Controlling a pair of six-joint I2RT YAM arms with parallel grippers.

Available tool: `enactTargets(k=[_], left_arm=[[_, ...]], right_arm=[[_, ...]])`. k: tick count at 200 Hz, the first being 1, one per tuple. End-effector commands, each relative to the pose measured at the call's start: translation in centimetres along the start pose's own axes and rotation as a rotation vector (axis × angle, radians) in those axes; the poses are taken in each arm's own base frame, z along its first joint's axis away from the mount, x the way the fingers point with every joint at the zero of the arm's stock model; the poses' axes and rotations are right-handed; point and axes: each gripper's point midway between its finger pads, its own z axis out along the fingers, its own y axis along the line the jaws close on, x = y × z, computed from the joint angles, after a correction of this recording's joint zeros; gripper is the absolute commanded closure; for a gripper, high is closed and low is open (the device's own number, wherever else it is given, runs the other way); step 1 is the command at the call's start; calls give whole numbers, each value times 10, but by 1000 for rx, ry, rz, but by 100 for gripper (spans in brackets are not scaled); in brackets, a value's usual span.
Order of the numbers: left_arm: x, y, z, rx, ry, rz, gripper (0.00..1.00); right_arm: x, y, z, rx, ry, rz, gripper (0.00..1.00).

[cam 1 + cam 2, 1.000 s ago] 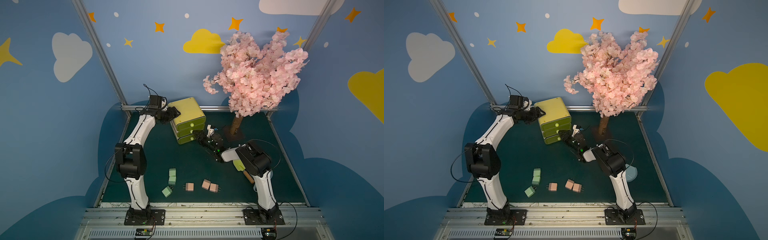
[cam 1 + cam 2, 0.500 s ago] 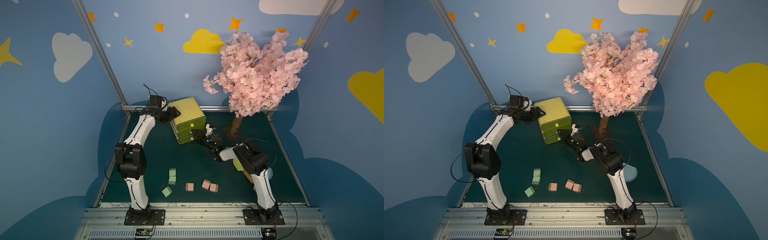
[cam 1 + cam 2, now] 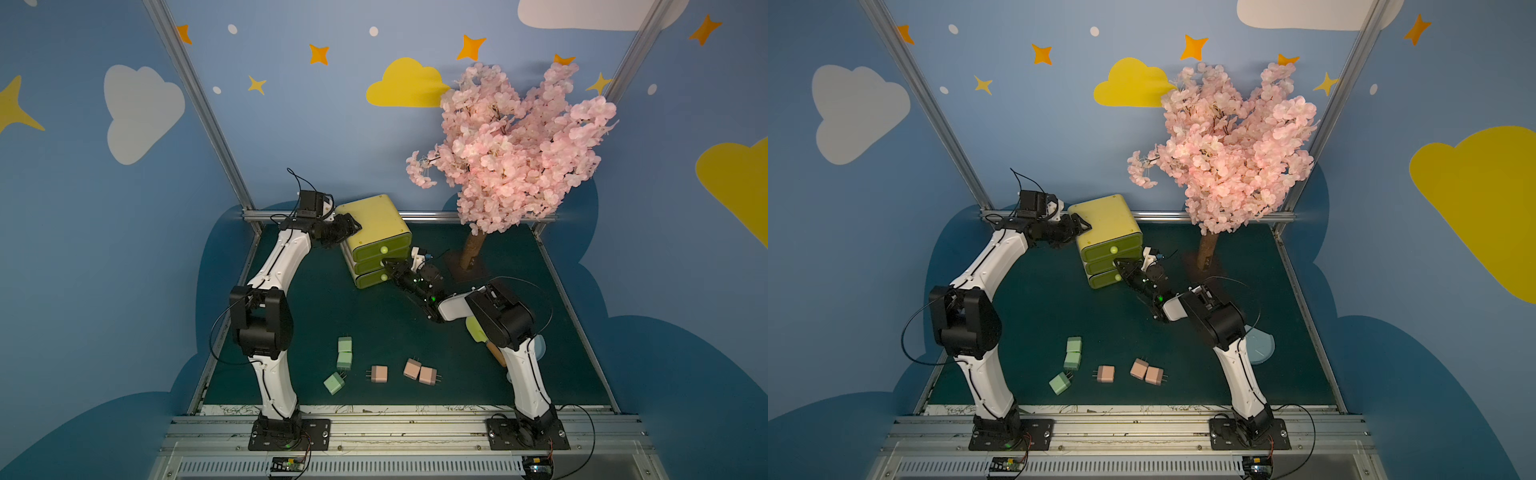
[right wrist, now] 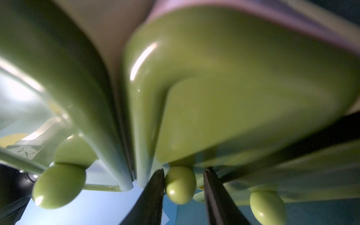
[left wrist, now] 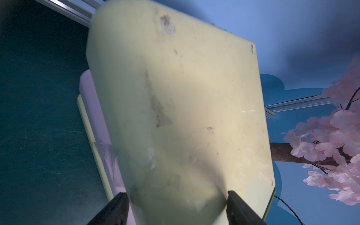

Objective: Place the plugs into the drawer by color
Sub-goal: Open the drawer in the storage box.

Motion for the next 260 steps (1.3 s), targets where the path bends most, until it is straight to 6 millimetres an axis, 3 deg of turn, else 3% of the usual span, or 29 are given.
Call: enactTargets(k=[1, 37, 73, 132, 260], left_arm=[[3, 6, 0, -15, 12, 3, 20], [3, 9, 1, -20, 13, 3, 20], [0, 14, 1, -27, 11, -4, 20], [0, 19, 2, -34, 14, -6, 20], [2, 21, 4, -38, 19, -14, 20]], right_arm=[[-5, 11, 4, -47, -9, -14, 66], [-5, 14, 2, -53, -9, -26, 79], [-4, 19, -5, -51, -7, -51, 85], [4, 24, -17, -31, 4, -79, 89], [18, 54, -37, -19, 30, -149, 90]])
